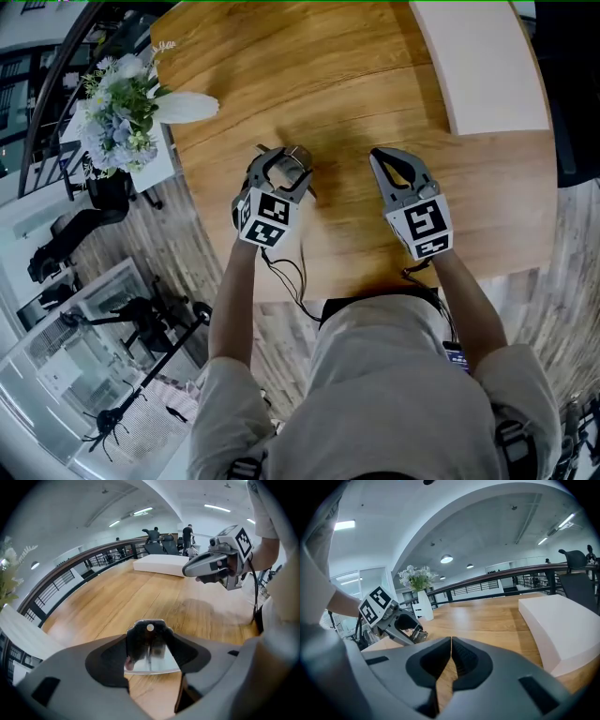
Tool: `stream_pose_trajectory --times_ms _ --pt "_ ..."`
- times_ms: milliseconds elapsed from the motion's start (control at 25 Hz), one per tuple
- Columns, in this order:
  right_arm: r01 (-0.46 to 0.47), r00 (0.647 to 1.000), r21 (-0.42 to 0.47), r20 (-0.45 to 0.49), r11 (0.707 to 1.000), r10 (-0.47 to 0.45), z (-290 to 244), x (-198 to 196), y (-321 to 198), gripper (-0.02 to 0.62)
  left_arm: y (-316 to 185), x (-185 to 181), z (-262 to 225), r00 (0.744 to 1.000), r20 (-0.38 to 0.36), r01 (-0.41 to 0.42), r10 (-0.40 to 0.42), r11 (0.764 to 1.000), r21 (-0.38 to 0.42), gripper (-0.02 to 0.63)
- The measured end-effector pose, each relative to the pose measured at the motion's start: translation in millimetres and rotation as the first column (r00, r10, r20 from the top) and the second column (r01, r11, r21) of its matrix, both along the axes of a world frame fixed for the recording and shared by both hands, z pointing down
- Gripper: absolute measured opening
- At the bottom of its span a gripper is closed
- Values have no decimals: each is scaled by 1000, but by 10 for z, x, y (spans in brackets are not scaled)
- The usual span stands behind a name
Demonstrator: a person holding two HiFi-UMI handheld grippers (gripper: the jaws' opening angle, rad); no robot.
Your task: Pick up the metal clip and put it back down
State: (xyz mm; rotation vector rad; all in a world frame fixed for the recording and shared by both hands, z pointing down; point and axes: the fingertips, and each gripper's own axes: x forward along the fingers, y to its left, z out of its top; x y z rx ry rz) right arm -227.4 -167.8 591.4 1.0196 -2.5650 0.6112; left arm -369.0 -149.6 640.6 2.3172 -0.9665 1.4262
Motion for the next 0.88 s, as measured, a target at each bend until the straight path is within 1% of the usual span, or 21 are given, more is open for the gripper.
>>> stream_pose_trajectory --times_ms 320,480,720,880 --pt "-14 1000 -10 -8 1000 14 56 165 7 28 -32 114 195 999 22 -37 37 999 -31 302" --pt "-19 1000 -17 -14 1000 19 80 212 16 28 -39 167 232 999 13 -31 31 999 -36 302" --pt "-20 1000 -18 -11 1000 20 67 224 7 28 -40 260 312 998 18 -58 59 997 -58 302" --pt "-24 1000 -24 -18 999 24 82 258 -5 28 -37 337 327 998 2 -66 66 996 -66 302"
